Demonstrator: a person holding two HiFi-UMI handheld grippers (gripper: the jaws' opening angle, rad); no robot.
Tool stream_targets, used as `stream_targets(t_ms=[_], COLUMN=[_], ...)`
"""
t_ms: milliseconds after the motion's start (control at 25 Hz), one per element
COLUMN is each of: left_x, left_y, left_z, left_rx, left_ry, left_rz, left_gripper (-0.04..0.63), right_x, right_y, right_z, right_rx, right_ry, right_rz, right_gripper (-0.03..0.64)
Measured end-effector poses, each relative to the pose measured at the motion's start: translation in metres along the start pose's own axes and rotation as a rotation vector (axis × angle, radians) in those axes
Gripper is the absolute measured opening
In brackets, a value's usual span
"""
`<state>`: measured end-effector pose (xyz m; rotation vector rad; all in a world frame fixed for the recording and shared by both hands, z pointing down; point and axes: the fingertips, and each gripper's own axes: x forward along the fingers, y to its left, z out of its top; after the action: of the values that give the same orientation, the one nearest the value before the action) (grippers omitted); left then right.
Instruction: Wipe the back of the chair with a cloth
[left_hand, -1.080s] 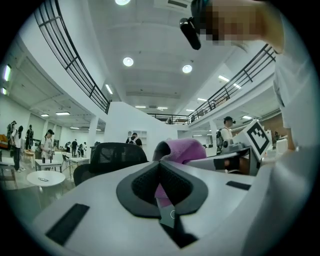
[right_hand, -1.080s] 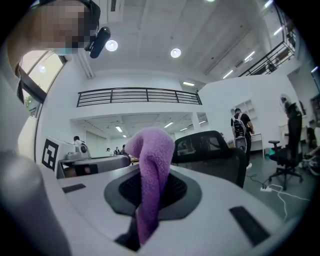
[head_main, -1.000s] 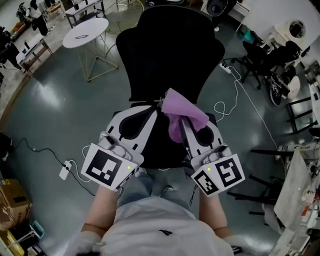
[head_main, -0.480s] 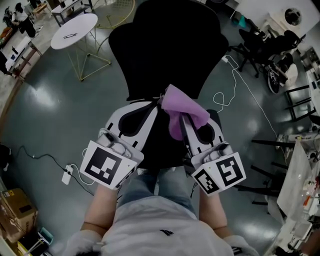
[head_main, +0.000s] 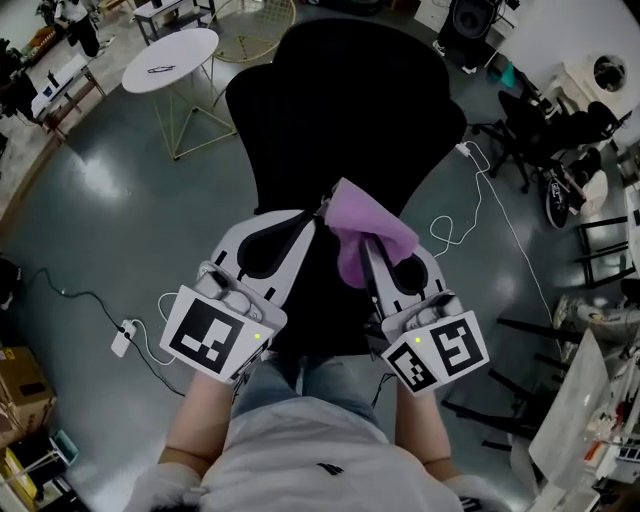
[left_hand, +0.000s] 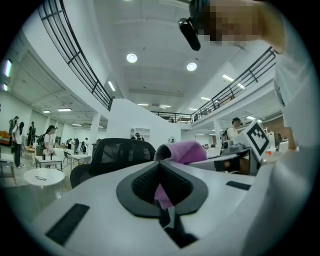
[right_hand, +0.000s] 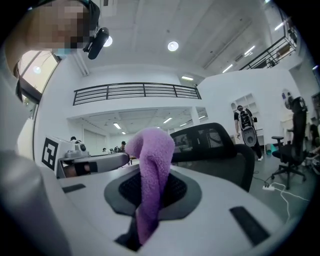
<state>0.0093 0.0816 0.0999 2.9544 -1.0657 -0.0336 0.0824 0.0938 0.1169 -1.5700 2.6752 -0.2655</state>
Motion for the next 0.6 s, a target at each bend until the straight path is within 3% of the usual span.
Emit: stream_targets(t_ms=[360, 600], left_x=[0.006, 0.001], left_y=[-0.002, 0.017], left_z=[-0.012, -0.018], left_rx=[0.013, -0.008], left_ry=[0.052, 0.057], left_rz=[0.118, 0.135], left_gripper=[0.012, 0.012], right_x=[0.019, 0.038], right_y=[-0.016, -0.009], right_z=[-0.016, -0.024], right_rx=[0.049, 0.055], right_ry=[0.029, 0.053], right_rz=[0.137, 0.156], right_gripper=[0.049, 0.049])
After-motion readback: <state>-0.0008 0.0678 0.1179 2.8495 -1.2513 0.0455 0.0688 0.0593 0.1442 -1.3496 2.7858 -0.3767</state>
